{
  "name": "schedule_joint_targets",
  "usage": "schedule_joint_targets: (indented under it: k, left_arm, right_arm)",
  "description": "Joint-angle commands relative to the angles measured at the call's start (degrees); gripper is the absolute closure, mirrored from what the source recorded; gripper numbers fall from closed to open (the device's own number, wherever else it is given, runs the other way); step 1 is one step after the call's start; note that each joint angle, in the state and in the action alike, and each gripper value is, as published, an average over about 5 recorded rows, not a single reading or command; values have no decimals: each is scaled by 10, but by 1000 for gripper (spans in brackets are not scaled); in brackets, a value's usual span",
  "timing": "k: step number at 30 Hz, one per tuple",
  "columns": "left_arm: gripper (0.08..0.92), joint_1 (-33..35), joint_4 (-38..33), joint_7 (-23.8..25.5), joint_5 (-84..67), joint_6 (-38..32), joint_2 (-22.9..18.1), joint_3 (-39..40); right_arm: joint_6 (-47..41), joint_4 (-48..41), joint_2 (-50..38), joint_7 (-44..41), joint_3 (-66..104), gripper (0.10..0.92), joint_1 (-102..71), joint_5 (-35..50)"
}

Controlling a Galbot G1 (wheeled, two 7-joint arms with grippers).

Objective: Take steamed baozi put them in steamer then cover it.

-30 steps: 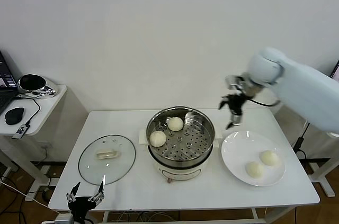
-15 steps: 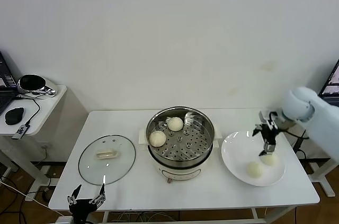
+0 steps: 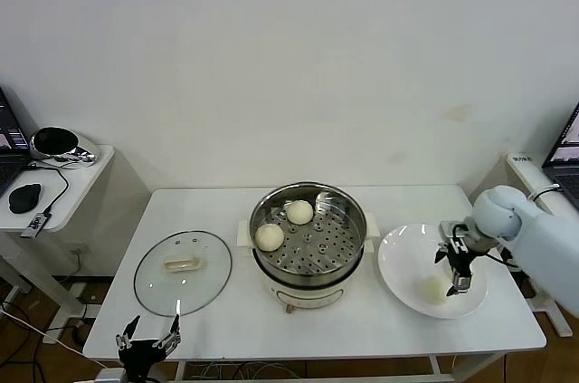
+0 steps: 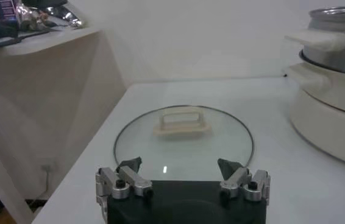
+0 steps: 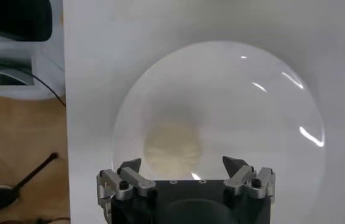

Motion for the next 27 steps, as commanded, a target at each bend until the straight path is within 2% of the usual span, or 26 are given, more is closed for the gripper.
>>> schedule_joint_targets:
  k: [1, 27]
  left_arm:
    - [177, 0, 2, 0, 1, 0, -1, 0]
    - [177, 3, 15, -2, 2, -3, 0, 2]
  right_arm:
    - [1, -14, 18, 14, 5, 203, -31, -19]
    - [-2, -30, 26, 42, 18, 203, -45, -28]
